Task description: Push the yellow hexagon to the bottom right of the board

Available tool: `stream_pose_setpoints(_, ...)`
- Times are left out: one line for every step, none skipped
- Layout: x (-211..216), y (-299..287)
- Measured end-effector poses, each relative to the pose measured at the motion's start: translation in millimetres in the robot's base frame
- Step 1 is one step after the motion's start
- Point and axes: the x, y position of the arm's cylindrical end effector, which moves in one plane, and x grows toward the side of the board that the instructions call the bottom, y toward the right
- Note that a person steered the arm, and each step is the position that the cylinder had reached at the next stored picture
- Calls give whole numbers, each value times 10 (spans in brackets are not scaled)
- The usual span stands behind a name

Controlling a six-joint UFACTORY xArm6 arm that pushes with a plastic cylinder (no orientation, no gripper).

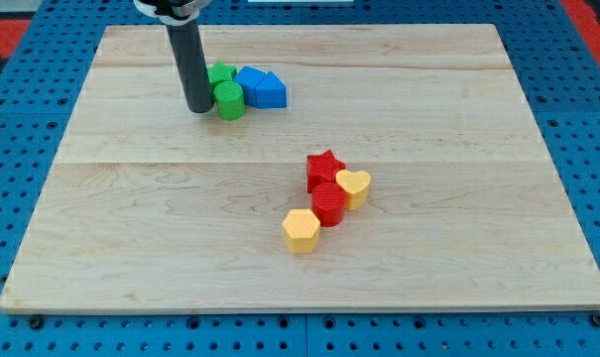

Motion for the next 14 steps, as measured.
stream_pose_setpoints(47, 0)
stream_pose_setpoints(189, 156)
stream_pose_setpoints(189, 156)
stream_pose_setpoints(221, 156)
stream_pose_setpoints(851, 289)
stream_pose_setpoints(1137, 460)
stream_pose_setpoints(1137, 469)
stream_pose_setpoints(1143, 449)
stream_pose_setpoints(1134, 441)
stream_pose_setpoints(1338, 434)
stream_pose_setpoints(1401, 683)
stream_pose_setpoints(1633, 744)
stream_pose_setpoints(1773, 1246)
stream_pose_setpoints(1834, 1728)
